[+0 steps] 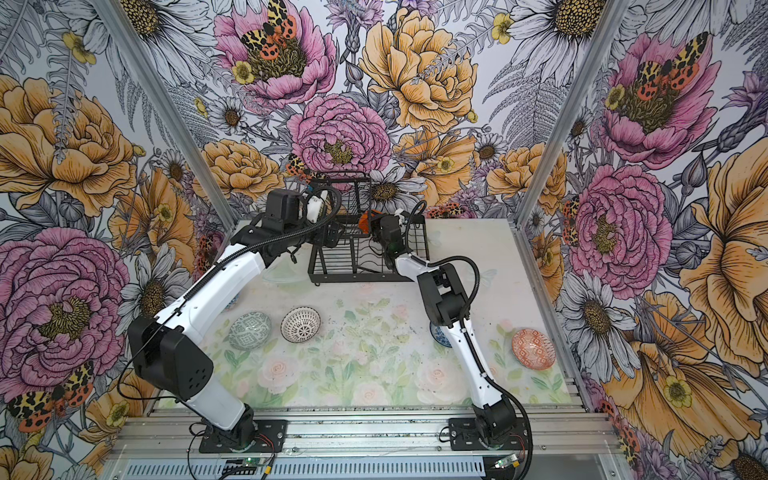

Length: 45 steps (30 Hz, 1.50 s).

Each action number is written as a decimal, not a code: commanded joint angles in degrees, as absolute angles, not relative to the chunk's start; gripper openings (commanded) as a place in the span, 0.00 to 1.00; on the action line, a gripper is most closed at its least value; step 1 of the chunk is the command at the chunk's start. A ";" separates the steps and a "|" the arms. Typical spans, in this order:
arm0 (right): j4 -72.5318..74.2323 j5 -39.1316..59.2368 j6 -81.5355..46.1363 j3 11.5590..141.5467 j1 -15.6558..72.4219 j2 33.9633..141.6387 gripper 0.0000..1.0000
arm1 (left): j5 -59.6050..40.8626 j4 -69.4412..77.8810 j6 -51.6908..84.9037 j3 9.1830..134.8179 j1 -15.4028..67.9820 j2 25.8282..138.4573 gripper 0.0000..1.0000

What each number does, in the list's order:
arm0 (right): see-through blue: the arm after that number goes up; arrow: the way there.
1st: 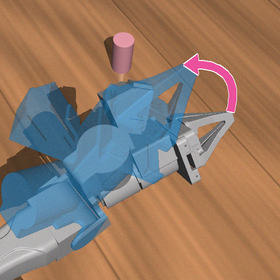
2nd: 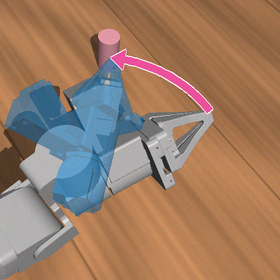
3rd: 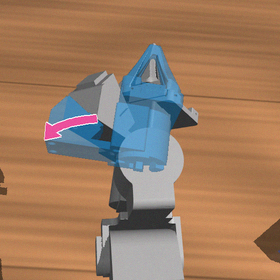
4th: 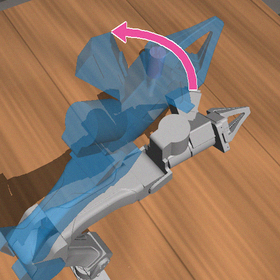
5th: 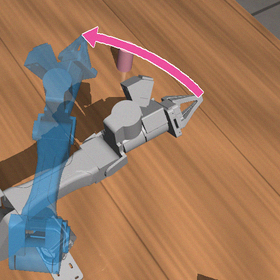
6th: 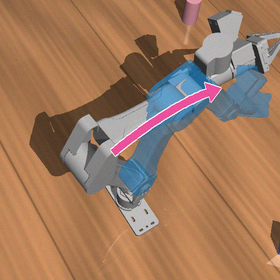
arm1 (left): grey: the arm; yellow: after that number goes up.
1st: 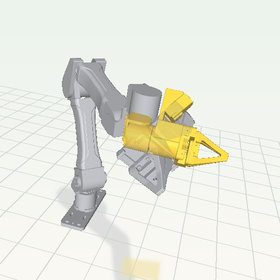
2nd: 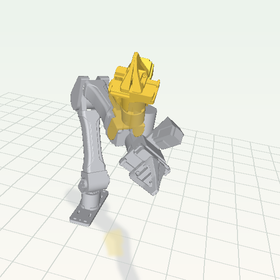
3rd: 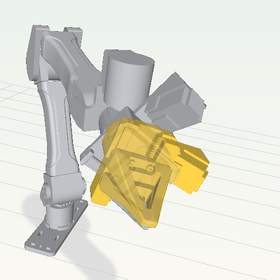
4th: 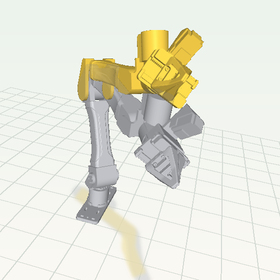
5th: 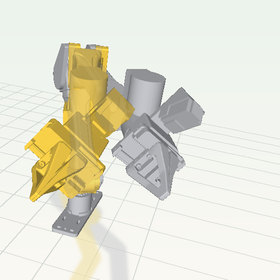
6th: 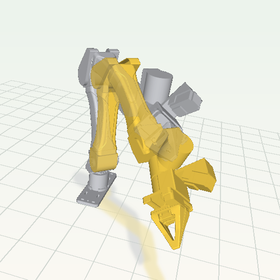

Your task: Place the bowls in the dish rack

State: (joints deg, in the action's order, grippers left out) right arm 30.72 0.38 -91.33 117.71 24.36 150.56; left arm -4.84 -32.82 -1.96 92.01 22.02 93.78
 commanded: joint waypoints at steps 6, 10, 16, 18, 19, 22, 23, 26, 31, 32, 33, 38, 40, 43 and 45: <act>34.87 -2.27 -91.59 118.68 24.35 150.18 0.00 | -2.86 -36.34 -0.60 89.99 22.23 92.01 0.99; 36.32 -2.50 -91.74 116.71 24.39 148.94 0.00 | -3.07 -36.21 1.88 90.98 21.64 91.62 0.99; 38.69 -3.81 -92.29 114.47 24.43 147.36 0.00 | -3.69 -36.17 3.59 94.16 21.18 91.51 0.99; 39.20 -3.99 -92.29 114.68 24.40 147.52 0.00 | -3.79 -36.21 4.33 95.22 21.18 91.58 0.99; 39.47 -4.21 -92.29 114.70 24.36 147.58 0.00 | -4.00 -36.03 4.68 95.70 21.11 91.49 0.99; 39.44 -4.31 -92.80 115.20 24.36 147.99 0.00 | -4.31 -35.47 5.43 96.39 21.09 91.23 0.99; 39.49 -4.38 -92.91 115.25 24.39 148.08 0.00 | -4.42 -35.36 5.57 96.46 20.98 91.21 0.99; 39.71 -4.98 -93.16 115.05 24.66 148.23 0.00 | -4.39 -35.40 5.62 96.16 21.02 91.09 0.99; 40.33 -6.89 -92.88 115.44 25.74 148.96 0.00 | -4.42 -35.33 5.66 94.96 20.92 90.36 0.99; 40.47 -7.16 -92.58 115.74 26.04 149.30 0.00 | -4.46 -35.29 5.70 94.57 20.91 90.07 0.99; 40.51 -7.28 -92.40 116.09 26.19 149.59 0.00 | -4.40 -35.29 5.69 94.31 20.84 90.00 0.99; 41.07 -7.85 -92.03 116.57 26.85 150.81 0.00 | -4.83 -35.09 6.00 92.72 20.47 89.06 0.99; 41.21 -7.93 -91.96 116.46 26.81 151.01 0.00 | -4.92 -34.91 6.15 92.04 20.26 88.68 0.99; 41.48 -8.18 -91.29 115.79 26.89 151.18 0.00 | -5.08 -34.75 6.27 91.36 19.98 88.42 0.99; 41.57 -8.17 -90.63 115.73 26.93 151.26 0.00 | -5.27 -34.63 6.50 91.01 19.78 88.33 0.99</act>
State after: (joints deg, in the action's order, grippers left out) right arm 37.23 -6.83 -92.95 114.78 26.35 150.52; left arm -4.08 -35.35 5.61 92.01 20.34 90.08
